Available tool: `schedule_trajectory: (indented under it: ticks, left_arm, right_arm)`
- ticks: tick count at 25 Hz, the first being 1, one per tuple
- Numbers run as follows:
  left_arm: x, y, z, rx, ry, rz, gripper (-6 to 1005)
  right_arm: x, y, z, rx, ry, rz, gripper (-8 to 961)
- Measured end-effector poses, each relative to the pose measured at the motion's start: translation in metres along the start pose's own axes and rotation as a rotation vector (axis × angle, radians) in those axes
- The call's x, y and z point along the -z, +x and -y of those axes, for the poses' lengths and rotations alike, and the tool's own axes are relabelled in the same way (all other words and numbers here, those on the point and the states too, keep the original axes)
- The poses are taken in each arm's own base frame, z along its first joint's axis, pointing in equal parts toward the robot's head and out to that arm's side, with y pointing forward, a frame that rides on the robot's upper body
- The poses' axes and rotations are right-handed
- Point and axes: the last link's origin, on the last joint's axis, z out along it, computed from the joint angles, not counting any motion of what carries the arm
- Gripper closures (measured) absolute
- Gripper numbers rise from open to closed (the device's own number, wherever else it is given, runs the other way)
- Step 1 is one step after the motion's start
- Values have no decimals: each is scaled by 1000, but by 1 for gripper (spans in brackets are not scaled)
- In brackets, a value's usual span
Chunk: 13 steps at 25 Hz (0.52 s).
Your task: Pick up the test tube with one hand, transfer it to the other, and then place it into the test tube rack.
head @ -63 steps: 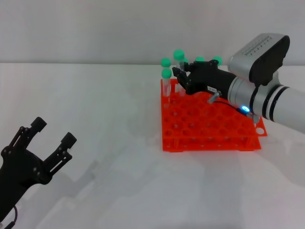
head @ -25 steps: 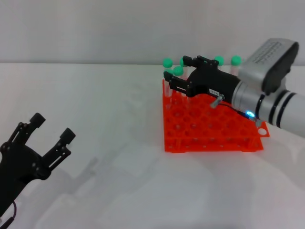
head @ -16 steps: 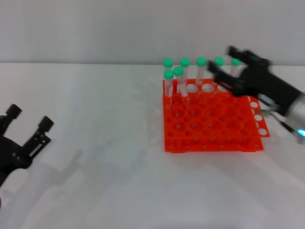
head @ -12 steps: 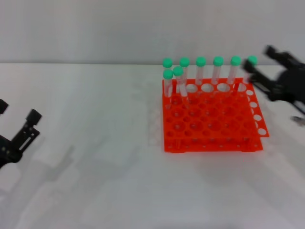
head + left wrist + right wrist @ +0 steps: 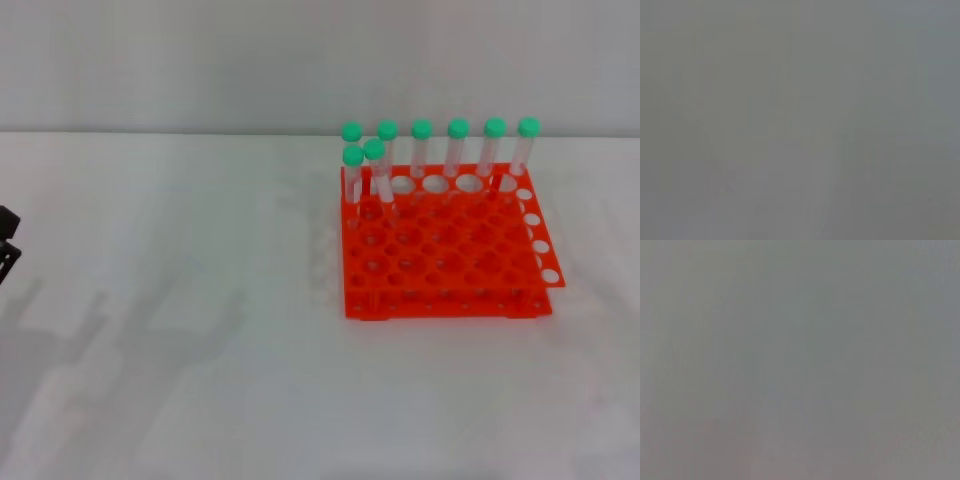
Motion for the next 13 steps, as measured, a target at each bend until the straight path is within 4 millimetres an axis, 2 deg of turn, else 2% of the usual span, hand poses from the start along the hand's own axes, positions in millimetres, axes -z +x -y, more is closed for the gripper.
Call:
schedule_trajectory:
  ticks: [5, 13]
  left_arm:
    - [0, -3, 4, 9, 33, 15, 106]
    - [-14, -6, -1, 46, 20, 8, 106]
  right_arm:
    - [25, 0, 16, 51, 101, -10, 266]
    - [42, 2, 28, 139, 190, -46, 266]
